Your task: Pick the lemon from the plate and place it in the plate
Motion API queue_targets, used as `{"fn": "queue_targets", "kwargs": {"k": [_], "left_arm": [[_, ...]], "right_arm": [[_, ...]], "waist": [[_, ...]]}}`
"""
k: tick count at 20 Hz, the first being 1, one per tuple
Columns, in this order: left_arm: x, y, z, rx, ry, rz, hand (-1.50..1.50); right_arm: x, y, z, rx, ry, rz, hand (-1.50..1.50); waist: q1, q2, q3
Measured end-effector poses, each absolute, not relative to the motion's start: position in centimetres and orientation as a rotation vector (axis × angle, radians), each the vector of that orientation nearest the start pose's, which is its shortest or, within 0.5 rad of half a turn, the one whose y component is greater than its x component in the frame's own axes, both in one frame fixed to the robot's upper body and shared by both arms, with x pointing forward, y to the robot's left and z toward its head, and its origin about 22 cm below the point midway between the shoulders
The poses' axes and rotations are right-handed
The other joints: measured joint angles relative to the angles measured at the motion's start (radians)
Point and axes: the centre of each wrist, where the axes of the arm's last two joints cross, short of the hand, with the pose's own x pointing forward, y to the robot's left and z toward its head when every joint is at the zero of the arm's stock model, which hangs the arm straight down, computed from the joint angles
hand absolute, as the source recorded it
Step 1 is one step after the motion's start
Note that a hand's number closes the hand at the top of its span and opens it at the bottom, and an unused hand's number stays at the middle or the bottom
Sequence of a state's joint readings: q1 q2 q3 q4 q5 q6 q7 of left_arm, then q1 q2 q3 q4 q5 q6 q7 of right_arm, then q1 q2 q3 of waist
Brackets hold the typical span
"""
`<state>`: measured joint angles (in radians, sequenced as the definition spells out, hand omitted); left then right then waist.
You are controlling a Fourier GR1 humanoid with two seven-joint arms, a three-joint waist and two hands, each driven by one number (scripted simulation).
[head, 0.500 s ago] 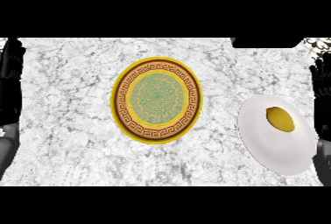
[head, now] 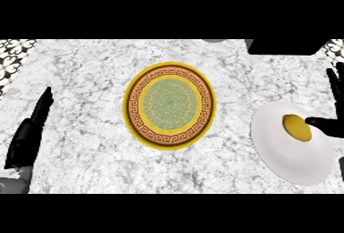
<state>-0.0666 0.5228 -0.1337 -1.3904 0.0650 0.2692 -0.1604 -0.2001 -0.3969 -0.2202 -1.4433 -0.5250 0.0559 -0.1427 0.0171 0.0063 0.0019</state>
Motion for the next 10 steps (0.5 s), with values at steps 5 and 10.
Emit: {"fn": "queue_targets", "kwargs": {"k": [5,10], "left_arm": [[23.2,33.1,-0.4,0.486,-1.535,-0.29,0.0],[22.1,33.8,-0.7,0.481,-1.523,-0.293,0.0]], "right_arm": [[25.8,-39.2,4.9,0.085,-1.937,-0.433,-1.5],[22.4,-43.3,3.7,0.137,-1.96,-0.412,-1.5]], "waist": [[-0.014,-0.006,0.0],[-0.018,-0.007,-0.001]]}}
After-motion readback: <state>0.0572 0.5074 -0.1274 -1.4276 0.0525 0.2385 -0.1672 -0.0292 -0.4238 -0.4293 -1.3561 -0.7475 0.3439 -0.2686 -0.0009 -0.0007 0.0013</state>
